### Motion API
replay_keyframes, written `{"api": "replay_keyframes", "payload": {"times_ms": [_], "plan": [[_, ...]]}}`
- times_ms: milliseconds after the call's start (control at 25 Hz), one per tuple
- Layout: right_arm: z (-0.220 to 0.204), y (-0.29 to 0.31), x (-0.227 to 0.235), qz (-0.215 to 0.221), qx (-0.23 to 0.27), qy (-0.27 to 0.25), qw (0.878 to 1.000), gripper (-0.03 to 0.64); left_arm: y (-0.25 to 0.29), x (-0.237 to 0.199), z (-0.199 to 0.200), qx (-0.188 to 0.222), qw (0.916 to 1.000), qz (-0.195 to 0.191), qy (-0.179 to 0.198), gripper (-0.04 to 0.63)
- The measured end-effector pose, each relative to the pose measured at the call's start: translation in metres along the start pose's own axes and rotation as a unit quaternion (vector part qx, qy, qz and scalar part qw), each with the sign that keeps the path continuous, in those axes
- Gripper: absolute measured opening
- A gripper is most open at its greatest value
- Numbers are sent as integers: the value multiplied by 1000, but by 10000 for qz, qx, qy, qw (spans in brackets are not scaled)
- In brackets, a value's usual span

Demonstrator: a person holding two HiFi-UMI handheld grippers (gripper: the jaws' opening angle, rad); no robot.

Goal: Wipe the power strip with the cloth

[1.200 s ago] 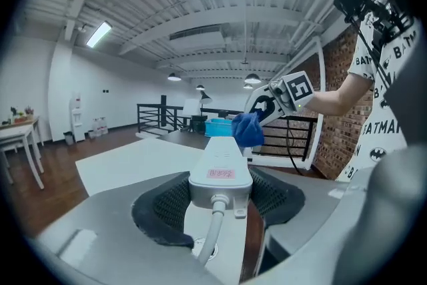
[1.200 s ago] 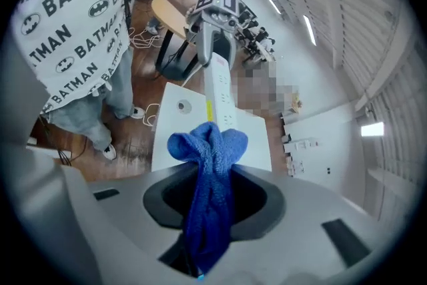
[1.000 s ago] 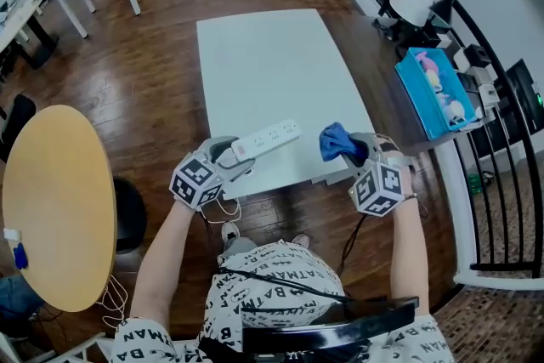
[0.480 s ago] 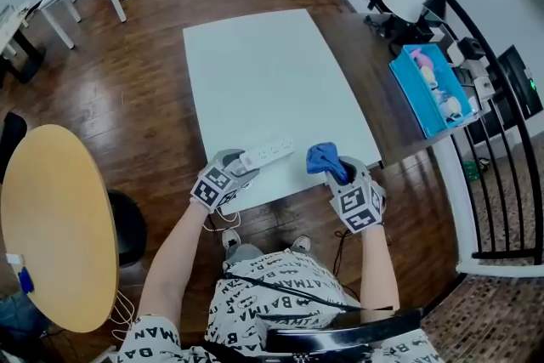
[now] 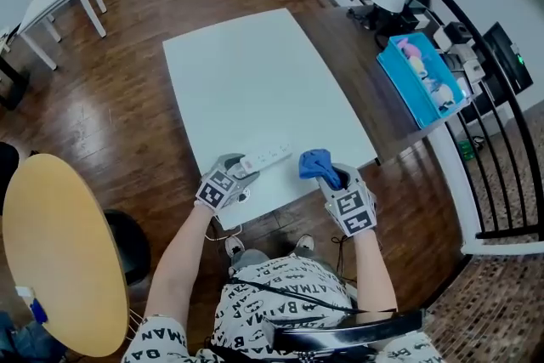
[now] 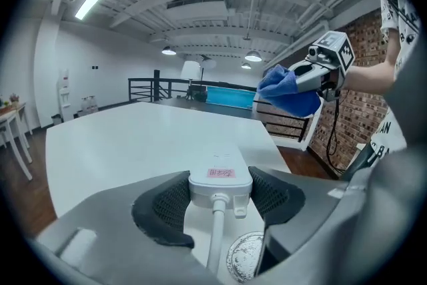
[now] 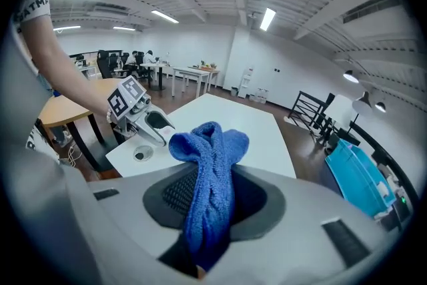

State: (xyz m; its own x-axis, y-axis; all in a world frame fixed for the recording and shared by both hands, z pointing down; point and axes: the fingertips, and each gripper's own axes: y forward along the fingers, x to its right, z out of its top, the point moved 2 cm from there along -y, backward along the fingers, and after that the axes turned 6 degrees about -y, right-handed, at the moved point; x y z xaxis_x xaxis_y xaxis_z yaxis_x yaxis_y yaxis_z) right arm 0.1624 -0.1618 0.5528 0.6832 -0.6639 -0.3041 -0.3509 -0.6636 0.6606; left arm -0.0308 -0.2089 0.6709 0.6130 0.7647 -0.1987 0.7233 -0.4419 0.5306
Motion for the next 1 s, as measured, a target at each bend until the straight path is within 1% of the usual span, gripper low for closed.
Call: {"api": "replay_keyframes", "payload": {"times_ms": [160, 320, 680, 840, 880, 1000], "plan": [[-4, 5, 0, -28, -74, 107, 9999, 126, 13, -2, -6, -199, 9993, -113, 290, 278], [-8, 10, -4, 21, -120, 192, 9997, 126, 22, -5, -17, -468, 9971, -107, 593, 279], [-15, 14, 1, 51, -113, 396, 9991, 126, 32, -11, -37, -845, 9923, 16, 902, 281], [-15, 14, 2, 70, -108, 462, 9989, 126, 32, -14, -39, -879, 9919, 117, 905, 287], [-14, 14, 2, 82, -102, 474, 9988, 126, 33, -16, -38, -882, 9923, 161, 849, 306], [-19, 17, 1, 134, -130, 475, 9987, 126, 33, -23, -38, -887, 9939, 245, 601, 391]]}}
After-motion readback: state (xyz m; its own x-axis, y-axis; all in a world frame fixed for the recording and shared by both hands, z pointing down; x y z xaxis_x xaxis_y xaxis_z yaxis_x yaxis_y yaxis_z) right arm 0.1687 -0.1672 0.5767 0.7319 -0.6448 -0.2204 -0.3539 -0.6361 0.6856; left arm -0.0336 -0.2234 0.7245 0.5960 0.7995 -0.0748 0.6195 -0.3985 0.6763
